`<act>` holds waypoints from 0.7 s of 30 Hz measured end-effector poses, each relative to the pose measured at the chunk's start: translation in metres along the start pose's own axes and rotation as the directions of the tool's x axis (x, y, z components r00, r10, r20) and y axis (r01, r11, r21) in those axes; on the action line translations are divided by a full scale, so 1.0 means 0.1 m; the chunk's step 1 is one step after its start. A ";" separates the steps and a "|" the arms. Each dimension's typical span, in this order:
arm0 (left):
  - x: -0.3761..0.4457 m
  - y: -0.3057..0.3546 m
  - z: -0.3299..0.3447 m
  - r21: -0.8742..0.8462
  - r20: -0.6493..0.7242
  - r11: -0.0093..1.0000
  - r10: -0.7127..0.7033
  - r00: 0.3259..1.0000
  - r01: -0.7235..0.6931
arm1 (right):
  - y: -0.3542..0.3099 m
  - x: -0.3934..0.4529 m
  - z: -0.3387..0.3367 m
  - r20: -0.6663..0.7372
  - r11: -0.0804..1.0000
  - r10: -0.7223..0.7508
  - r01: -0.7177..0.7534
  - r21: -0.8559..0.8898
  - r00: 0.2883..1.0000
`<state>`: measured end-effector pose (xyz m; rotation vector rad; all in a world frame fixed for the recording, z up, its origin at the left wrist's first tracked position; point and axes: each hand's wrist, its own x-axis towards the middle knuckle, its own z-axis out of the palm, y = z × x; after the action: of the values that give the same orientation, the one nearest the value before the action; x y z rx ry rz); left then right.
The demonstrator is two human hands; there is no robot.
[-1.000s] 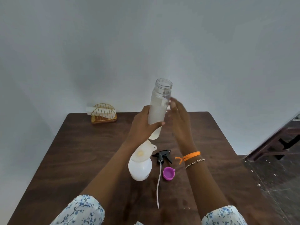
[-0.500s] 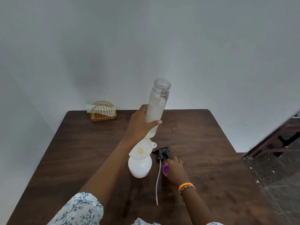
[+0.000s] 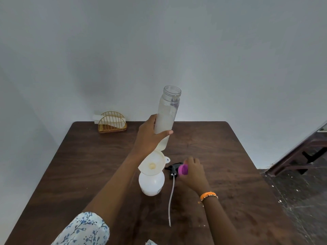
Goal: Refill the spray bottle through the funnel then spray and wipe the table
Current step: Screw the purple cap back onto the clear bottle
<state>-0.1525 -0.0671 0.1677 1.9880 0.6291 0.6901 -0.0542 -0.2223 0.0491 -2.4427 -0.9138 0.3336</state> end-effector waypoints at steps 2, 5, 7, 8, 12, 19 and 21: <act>0.01 0.02 -0.02 0.003 -0.014 1.000 0.000 1.000 0.000 | -0.20 0.06 -0.28 -0.092 0.992 -0.037 0.048 0.119 0.995; 0.06 0.07 -0.06 -0.009 -0.042 1.000 0.003 0.999 -0.003 | -0.60 0.11 -0.78 -0.224 0.912 -0.112 0.190 0.363 0.968; 0.10 0.10 -0.09 -0.004 -0.065 1.000 0.014 0.998 -0.014 | -0.90 0.11 -1.12 -0.337 0.824 -0.206 0.349 0.447 0.919; 0.12 0.12 -0.11 -0.001 -0.077 1.000 0.018 0.997 -0.019 | -1.03 0.10 -1.27 -0.392 0.769 -0.237 0.419 0.483 0.889; 0.22 0.23 -0.20 0.001 -0.123 1.000 0.023 0.992 -0.023 | -1.47 0.13 -1.65 -0.510 0.471 -0.239 0.558 0.683 0.826; 0.41 0.44 -0.38 0.055 -0.203 0.998 0.050 0.978 -0.039 | -1.94 0.42 -1.91 -0.594 0.282 -0.212 0.630 0.724 0.776; 0.44 0.50 -0.43 0.047 -0.208 0.997 0.062 0.976 -0.053 | -2.01 0.54 -1.95 -0.597 0.302 -0.242 0.644 0.703 0.765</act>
<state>-0.1423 -0.0353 0.2397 1.9931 0.7182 0.9377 -0.0473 -0.1291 0.3183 -1.0898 -0.8801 0.0542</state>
